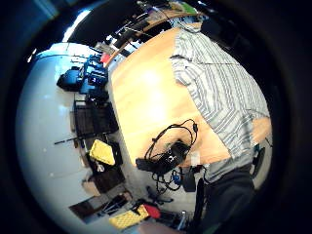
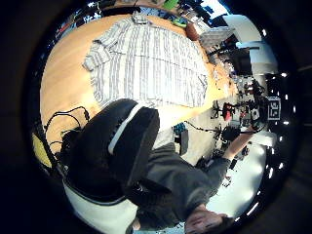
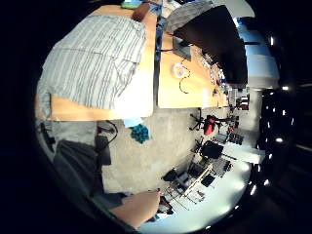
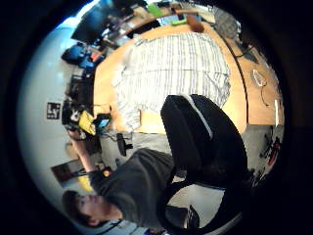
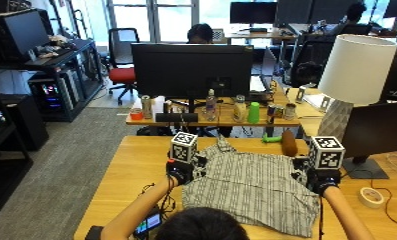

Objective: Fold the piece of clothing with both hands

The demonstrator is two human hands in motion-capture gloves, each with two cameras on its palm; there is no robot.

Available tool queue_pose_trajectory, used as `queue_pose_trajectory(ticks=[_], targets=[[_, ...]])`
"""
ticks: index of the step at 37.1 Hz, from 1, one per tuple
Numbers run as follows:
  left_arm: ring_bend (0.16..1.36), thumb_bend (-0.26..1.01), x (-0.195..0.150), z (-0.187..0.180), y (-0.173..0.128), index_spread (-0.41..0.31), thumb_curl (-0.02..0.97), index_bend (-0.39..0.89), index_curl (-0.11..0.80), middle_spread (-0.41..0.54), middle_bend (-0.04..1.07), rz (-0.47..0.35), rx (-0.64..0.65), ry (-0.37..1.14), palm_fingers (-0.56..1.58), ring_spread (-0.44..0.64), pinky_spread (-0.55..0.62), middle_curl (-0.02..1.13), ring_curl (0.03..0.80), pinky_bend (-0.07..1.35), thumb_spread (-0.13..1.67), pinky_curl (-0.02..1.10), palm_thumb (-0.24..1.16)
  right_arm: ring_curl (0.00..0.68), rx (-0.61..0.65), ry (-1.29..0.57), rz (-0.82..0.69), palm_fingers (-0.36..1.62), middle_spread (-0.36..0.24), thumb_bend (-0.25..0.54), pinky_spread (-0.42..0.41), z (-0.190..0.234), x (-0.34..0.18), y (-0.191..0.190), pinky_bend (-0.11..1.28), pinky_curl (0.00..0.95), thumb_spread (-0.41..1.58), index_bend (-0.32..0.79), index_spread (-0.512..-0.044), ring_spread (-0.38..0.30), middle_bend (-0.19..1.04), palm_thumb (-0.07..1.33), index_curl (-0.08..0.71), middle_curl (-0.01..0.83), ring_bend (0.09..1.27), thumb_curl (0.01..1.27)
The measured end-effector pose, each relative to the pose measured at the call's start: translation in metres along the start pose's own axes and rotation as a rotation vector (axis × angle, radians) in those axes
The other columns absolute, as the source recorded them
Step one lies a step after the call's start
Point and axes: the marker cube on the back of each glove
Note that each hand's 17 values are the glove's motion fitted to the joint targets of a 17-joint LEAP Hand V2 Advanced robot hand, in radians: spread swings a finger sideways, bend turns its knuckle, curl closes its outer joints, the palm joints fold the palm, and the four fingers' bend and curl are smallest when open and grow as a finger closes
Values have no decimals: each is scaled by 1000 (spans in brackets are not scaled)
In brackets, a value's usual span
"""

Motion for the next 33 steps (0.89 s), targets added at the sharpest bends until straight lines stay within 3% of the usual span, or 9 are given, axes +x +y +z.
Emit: queue_pose_trajectory(ticks=[5, 11, 20, 33], targets=[[651, 49, -3, 4, 0, 22, 49, 46, 9, 195, 124, -12, -14, 6, 220, 170, 183, 40, 192, 575, 648, 190, 117, 104, -15, 14, -2, 228, -15, 246, 164, 3, -1, 2, 463, 159, 714, 113, -259, 85, 197, 375, 64, 85, 345, 68], [732, 28, -2, 6, 5, 28, 83, 92, 38, 247, 155, -23, -22, 6, 148, 222, 238, 75, 243, 633, 860, 243, 124, 142, -11, 11, -13, 191, -19, 241, 204, 7, -1, 8, 491, 210, 983, 122, -320, 114, 211, 389, 100, 141, 365, 92], [785, -8, -2, 6, 9, 31, 127, 112, 80, 279, 174, -21, -35, -32, 105, 251, 265, 120, 270, 665, 1005, 281, 131, 177, -17, 25, -29, 161, -15, 213, 228, 8, -2, 8, 506, 251, 1179, 129, -353, 134, 215, 400, 138, 198, 385, 121], [802, -19, 0, 25, 11, 29, 171, 121, 130, 304, 175, -11, -73, -21, 68, 273, 280, 169, 283, 686, 1072, 309, 125, 211, -37, 32, -42, 149, -15, 162, 237, 21, -12, -16, 517, 287, 1285, 128, -359, 138, 220, 411, 172, 257, 400, 149]])
